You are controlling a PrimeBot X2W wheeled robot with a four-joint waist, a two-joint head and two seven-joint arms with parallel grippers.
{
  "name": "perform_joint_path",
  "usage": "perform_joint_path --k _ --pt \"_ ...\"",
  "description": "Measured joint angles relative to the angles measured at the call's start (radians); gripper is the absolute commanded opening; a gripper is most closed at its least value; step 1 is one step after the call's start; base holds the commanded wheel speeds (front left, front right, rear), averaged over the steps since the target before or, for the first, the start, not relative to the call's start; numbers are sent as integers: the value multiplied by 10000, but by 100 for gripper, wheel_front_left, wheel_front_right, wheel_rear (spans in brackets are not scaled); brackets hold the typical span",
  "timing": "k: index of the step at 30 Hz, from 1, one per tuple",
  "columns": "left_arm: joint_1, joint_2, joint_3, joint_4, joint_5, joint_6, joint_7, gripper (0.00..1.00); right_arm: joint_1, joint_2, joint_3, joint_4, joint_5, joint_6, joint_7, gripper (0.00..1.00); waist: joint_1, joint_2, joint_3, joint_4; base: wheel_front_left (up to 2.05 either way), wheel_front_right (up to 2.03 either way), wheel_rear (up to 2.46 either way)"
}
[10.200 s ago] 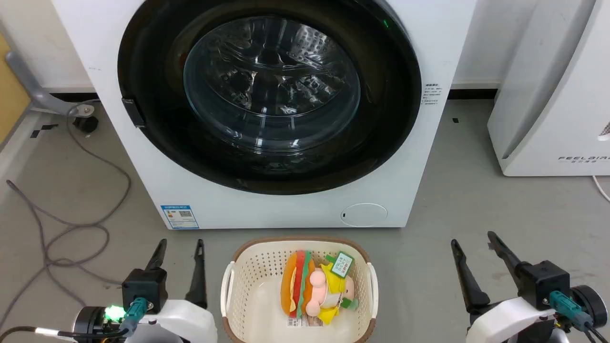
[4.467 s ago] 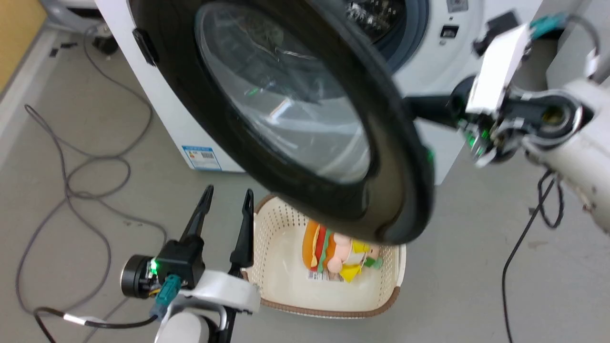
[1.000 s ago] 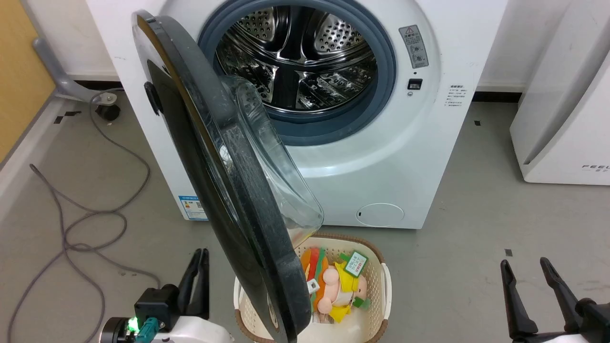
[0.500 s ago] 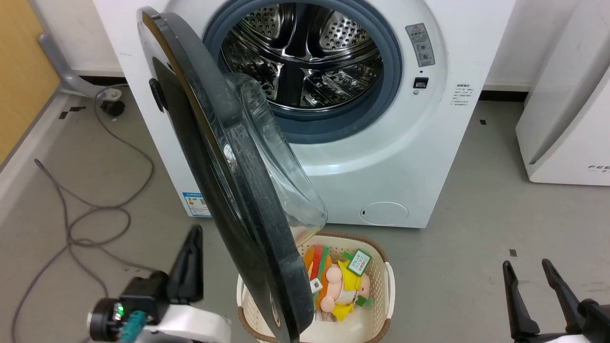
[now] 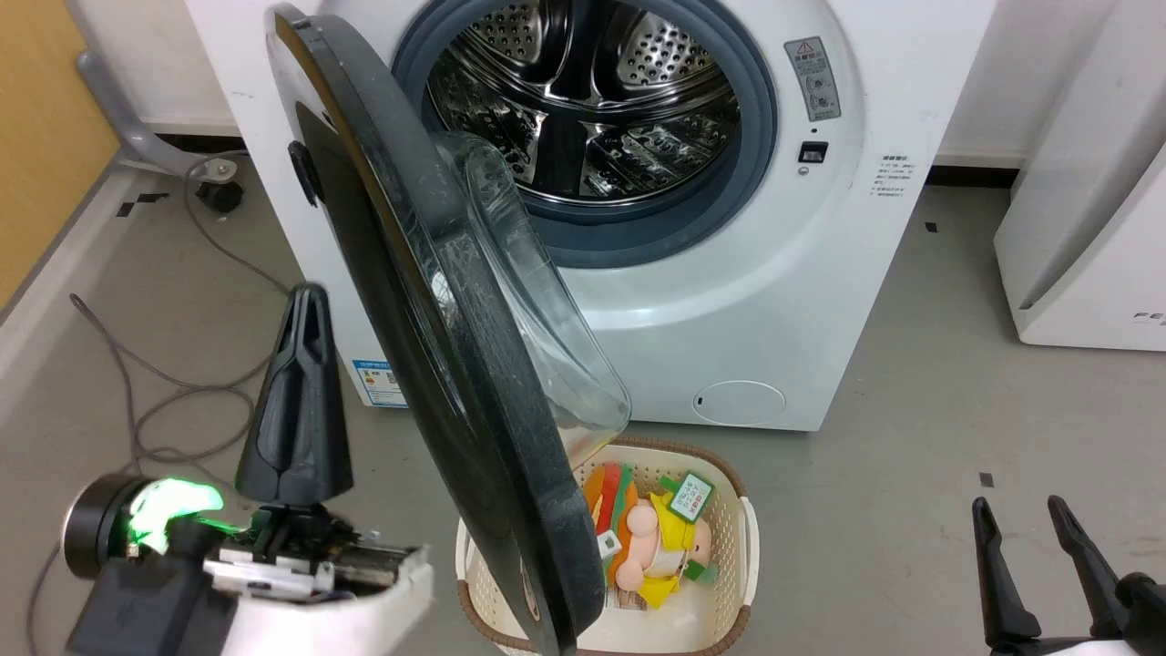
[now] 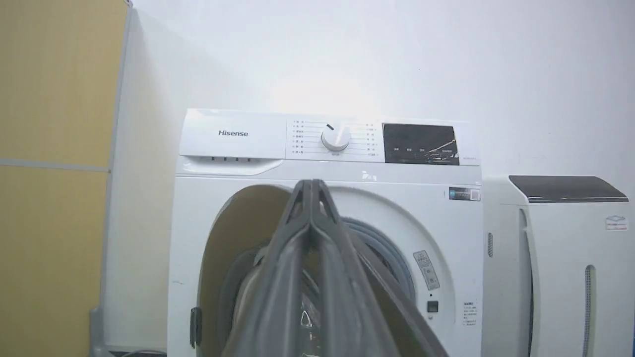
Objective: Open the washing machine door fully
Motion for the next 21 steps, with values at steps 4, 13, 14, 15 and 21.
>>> perform_joint_path --k 4,13,14,15,21 --pt "-90 -107 -625 -1016 -278 -468 8 0 -3 0 -4 36 65 0 -4 100 0 0 8 -16 0 0 0" --pt "-66 -38 -3557 -1425 -1793 -2157 1544 0 -5 0 17 201 92 0 -2 100 0 0 -49 -26 0 0 0" --pt "-38 -19 -3900 -1352 -1985 -2232 1735 0 -5 0 31 209 92 0 -2 100 0 0 -57 -36 0 0 0" --pt "19 -2 -4201 -1287 -2186 -2291 1941 0 -6 0 40 219 92 0 -4 100 0 0 -65 -48 0 0 0" --pt "600 483 -5139 -481 -2974 -2368 3285 0 -5 0 44 276 92 0 -2 100 0 0 -132 -108 0 0 0"
